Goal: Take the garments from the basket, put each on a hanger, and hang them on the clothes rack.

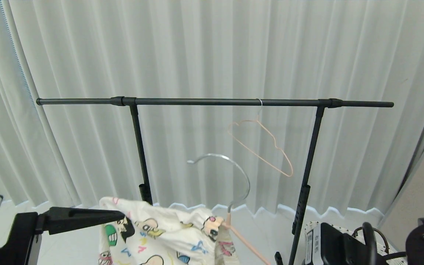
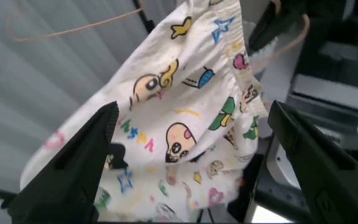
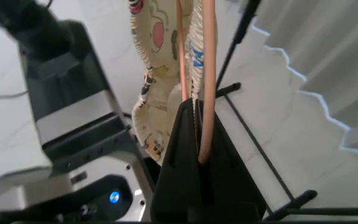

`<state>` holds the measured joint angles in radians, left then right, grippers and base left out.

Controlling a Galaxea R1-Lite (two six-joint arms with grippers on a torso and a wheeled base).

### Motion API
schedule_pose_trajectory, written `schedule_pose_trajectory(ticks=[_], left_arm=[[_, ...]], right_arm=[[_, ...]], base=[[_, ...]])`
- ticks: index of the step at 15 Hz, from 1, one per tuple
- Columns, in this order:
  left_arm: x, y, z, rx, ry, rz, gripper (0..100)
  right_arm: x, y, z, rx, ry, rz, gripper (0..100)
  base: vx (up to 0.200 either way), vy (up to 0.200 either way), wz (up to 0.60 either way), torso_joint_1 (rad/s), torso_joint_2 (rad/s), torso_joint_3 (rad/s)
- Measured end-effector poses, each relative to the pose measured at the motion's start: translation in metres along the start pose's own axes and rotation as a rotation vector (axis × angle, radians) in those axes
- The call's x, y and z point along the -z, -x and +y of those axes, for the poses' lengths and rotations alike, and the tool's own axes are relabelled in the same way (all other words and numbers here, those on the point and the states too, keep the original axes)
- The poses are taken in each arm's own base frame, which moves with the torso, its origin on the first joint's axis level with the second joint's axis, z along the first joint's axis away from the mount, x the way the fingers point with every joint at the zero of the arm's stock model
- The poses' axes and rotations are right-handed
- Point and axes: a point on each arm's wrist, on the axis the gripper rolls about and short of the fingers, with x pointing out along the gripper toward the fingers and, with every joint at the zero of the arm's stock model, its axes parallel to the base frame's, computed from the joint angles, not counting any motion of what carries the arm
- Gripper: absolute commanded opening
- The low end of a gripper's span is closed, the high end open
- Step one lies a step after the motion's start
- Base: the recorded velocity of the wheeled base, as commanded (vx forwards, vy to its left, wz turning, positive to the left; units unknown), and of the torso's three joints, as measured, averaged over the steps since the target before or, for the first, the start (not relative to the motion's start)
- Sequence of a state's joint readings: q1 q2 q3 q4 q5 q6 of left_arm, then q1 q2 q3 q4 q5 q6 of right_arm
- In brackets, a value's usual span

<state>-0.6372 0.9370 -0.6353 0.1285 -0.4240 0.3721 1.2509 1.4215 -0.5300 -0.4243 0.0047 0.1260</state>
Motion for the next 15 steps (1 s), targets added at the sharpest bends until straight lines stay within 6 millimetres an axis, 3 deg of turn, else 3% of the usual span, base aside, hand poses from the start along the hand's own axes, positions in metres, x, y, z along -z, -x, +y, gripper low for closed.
schedule_pose_trajectory(ticks=[9,15], left_arm=[[0.023,-0.012,-0.01,0.142,-0.017,0.052,100],[0.027,-0.045,0.0,0.199,-0.098,0.119,100]], right_arm=[[0.019,-0.006,0.004,-0.14,0.154,0.088,0],[0.019,-0.007,0.005,-0.166,0.192,0.087,0]], base=[[0.0,0.0,0.0,0.0,0.0,0.0],[0.0,0.0,0.0,0.0,0.0,0.0]])
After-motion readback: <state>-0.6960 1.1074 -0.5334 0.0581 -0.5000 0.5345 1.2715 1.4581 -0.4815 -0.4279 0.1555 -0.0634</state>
